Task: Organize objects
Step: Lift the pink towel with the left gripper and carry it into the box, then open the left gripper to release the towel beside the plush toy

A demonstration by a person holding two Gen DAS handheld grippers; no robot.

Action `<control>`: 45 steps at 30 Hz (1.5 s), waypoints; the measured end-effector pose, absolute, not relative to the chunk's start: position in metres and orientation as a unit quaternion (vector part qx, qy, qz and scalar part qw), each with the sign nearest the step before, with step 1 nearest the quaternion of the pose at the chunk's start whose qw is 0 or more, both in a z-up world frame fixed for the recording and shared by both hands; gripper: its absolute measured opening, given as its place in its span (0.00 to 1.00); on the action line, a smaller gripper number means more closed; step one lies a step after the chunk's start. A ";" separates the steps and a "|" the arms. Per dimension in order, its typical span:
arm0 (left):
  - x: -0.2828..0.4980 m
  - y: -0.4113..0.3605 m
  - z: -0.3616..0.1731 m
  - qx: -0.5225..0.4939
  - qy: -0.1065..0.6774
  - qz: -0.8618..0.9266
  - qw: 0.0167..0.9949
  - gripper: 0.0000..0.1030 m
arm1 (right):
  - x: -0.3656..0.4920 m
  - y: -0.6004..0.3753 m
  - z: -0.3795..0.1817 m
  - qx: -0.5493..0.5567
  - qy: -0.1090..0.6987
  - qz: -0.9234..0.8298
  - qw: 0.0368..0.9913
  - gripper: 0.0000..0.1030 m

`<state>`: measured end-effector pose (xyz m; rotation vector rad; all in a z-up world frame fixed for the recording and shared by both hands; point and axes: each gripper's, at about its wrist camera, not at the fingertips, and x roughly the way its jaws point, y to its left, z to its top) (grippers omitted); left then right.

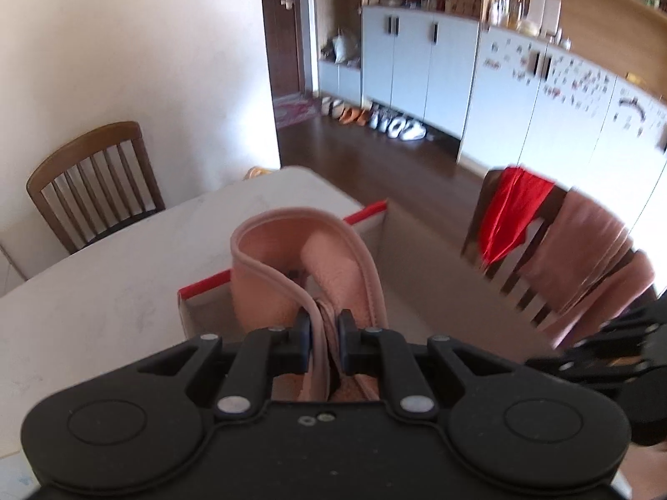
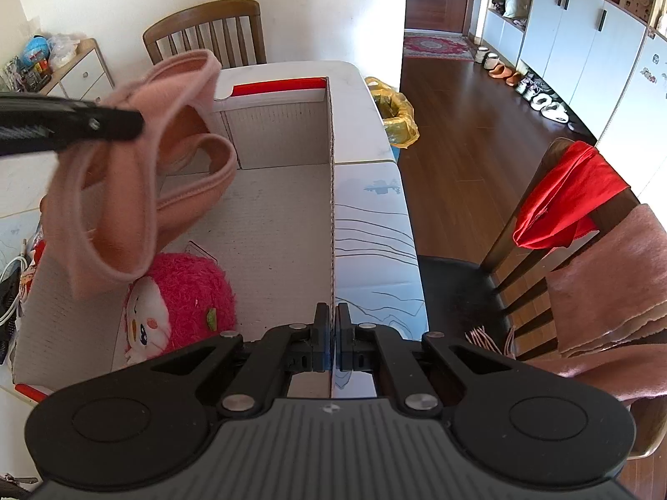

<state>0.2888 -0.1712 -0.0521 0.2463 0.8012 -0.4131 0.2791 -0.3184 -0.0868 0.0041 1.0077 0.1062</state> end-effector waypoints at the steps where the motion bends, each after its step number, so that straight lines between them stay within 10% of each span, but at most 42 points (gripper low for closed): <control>1: 0.291 -0.172 -0.056 0.125 0.392 -0.197 0.890 0.11 | 0.279 -0.318 -0.087 0.002 0.483 0.051 0.874 0.01; 22: 0.319 -0.181 -0.130 0.202 0.538 -0.164 0.802 0.22 | 0.279 -0.319 -0.087 0.004 0.485 0.053 0.873 0.01; 33: 0.301 -0.175 -0.117 0.198 0.503 -0.186 0.820 0.55 | 0.278 -0.321 -0.087 0.007 0.487 0.053 0.872 0.01; 45: 0.274 -0.156 -0.070 0.135 0.460 -0.199 0.854 0.67 | 0.277 -0.322 -0.087 0.007 0.488 0.052 0.871 0.01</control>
